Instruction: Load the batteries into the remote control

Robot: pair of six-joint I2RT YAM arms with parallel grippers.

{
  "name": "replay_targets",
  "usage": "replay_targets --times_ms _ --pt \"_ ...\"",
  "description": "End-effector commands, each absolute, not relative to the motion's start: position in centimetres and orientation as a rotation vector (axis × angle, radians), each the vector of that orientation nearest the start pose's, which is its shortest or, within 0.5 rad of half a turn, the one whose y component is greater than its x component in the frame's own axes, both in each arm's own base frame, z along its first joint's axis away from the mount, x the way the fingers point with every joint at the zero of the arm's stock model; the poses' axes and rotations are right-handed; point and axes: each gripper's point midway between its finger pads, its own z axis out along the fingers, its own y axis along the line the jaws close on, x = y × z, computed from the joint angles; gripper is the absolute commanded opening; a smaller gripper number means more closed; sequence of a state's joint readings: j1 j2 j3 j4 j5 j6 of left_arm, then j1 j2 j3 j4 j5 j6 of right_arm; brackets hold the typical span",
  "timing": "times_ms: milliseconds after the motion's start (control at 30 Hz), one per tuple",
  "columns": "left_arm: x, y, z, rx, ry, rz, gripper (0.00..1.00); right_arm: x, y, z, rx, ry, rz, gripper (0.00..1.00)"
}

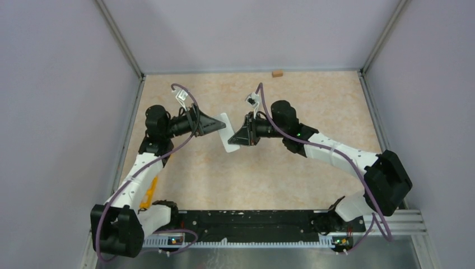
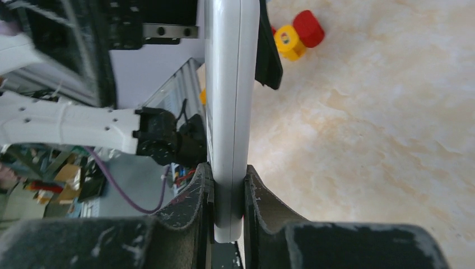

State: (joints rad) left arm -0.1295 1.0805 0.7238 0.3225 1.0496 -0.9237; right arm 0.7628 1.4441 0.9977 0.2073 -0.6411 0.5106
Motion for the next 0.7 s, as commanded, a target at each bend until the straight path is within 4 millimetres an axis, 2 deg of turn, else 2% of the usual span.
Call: replay_targets --times_ms 0,67,133,233,300,467,667 --pt "28.6 -18.0 27.8 0.066 1.883 -1.297 0.99 26.9 36.8 24.0 -0.578 1.944 1.158 0.0" --pt "29.4 -16.0 25.3 -0.073 1.991 -1.126 0.99 29.1 35.1 21.8 -0.496 2.04 0.952 0.0" --pt "30.1 -14.0 23.9 -0.175 2.035 -0.966 0.99 31.2 33.1 19.1 -0.447 2.129 0.726 0.0" --pt "30.1 -12.1 22.9 -0.246 2.061 -0.834 0.99 34.2 29.0 15.2 -0.351 2.217 0.343 0.0" --pt "29.7 -11.9 22.9 -0.242 2.065 -0.813 0.99 35.1 27.1 13.2 -0.348 2.262 0.167 0.0" --pt "29.0 -11.6 23.4 -0.219 2.055 -0.79 0.99 36.3 23.8 10.5 -0.341 2.305 -0.15 0.0" --pt "28.6 -11.0 24.0 -0.212 2.033 -0.753 0.99 37.4 21.9 8.6 -0.401 2.301 -0.406 0.0"
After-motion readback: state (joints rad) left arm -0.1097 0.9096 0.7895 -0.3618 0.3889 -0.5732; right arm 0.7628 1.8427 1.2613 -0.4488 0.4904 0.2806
